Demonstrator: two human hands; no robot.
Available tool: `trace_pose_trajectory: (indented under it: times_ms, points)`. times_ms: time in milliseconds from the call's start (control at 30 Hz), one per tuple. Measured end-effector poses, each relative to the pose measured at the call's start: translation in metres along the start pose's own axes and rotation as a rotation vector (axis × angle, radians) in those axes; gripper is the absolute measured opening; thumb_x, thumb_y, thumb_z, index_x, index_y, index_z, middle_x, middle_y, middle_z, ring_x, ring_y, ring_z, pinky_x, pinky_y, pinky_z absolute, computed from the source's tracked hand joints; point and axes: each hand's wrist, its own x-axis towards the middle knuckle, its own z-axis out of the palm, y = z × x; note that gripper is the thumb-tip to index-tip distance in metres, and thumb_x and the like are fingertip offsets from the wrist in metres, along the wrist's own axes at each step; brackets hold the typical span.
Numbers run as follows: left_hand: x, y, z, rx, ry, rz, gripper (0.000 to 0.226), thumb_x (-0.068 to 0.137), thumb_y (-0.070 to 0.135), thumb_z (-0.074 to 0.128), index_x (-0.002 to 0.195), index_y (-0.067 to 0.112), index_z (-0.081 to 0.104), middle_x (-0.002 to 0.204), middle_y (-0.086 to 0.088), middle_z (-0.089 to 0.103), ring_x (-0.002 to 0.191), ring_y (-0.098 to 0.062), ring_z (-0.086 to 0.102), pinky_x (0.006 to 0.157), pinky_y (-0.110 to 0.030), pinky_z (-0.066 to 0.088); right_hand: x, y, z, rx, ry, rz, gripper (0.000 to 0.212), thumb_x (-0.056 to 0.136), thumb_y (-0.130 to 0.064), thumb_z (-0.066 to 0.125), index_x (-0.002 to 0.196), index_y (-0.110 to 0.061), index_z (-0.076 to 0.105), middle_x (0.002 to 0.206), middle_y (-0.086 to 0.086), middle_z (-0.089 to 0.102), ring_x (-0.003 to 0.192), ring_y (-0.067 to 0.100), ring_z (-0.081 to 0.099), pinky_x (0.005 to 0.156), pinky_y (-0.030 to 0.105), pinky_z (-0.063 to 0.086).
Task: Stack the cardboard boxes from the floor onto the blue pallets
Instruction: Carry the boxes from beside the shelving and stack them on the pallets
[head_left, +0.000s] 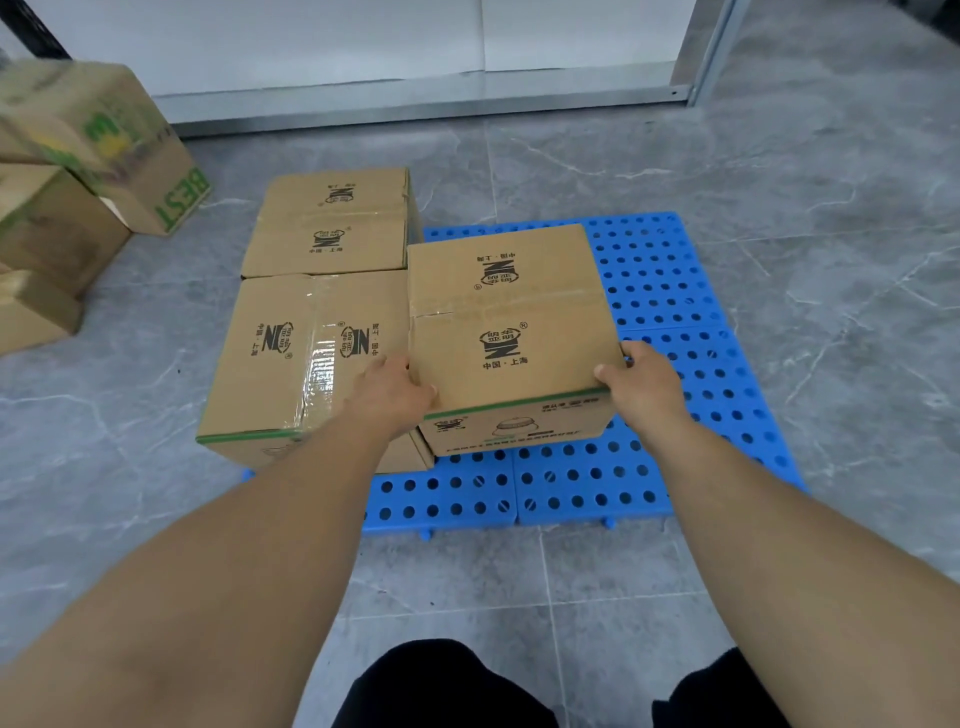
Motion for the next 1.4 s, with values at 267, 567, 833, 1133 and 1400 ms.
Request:
trace_pose_trajectory:
  times_ms: [267, 567, 833, 1133, 1400]
  points:
    - [0.001, -0.002, 0.01, 0.19, 0.066, 0.001, 0.042, 0.089, 0.034, 0.051, 0.127, 0.016, 0.045, 0.133, -0.006, 0.045, 0.124, -0.029, 0.037, 0.105, -0.048, 0.035, 0.006, 0.014, 0.009, -0.021, -0.001, 0.02, 0.035, 0.094, -0.021, 0.05, 0.128, -0.015, 0.049, 0.128, 0.006, 0.054, 0.096, 0.023, 0.055, 0.08, 0.038, 0.047]
    - [0.002, -0.001, 0.012, 0.308, 0.084, -0.019, 0.043, 0.092, 0.038, 0.048, 0.131, 0.021, 0.042, 0.146, -0.004, 0.031, 0.13, -0.028, 0.029, 0.103, -0.048, 0.033, 0.012, 0.019, 0.021, 0.044, 0.026, 0.019, 0.038, 0.095, -0.02, 0.049, 0.133, -0.018, 0.046, 0.127, 0.003, 0.056, 0.103, 0.024, 0.057, 0.082, 0.038, 0.048]
    - [-0.001, 0.005, 0.016, 0.312, 0.112, -0.056, 0.05, 0.09, 0.025, 0.051, 0.137, 0.021, 0.036, 0.145, -0.004, 0.029, 0.13, -0.028, 0.028, 0.102, -0.045, 0.032, 0.017, 0.026, 0.024, 0.05, 0.025, 0.035, 0.039, 0.094, -0.019, 0.049, 0.133, -0.017, 0.046, 0.126, 0.002, 0.056, 0.09, 0.016, 0.053, 0.074, 0.031, 0.043]
    - [-0.004, 0.003, 0.016, 0.286, 0.121, -0.051, 0.051, 0.09, 0.019, 0.047, 0.139, 0.021, 0.032, 0.145, -0.004, 0.032, 0.131, -0.029, 0.029, 0.102, -0.046, 0.032, 0.018, 0.033, 0.022, 0.009, 0.015, 0.055, 0.041, 0.094, -0.019, 0.048, 0.135, -0.018, 0.042, 0.134, 0.001, 0.051, 0.067, 0.004, 0.047, 0.057, 0.028, 0.037]
    - [-0.004, 0.003, 0.016, 0.313, 0.089, -0.03, 0.056, 0.092, 0.026, 0.044, 0.144, 0.031, 0.024, 0.151, -0.001, 0.023, 0.135, -0.028, 0.023, 0.105, -0.048, 0.029, 0.019, 0.038, 0.021, -0.039, 0.023, 0.048, 0.042, 0.094, -0.02, 0.048, 0.136, -0.017, 0.04, 0.136, 0.003, 0.05, 0.064, 0.004, 0.046, 0.057, 0.029, 0.039]
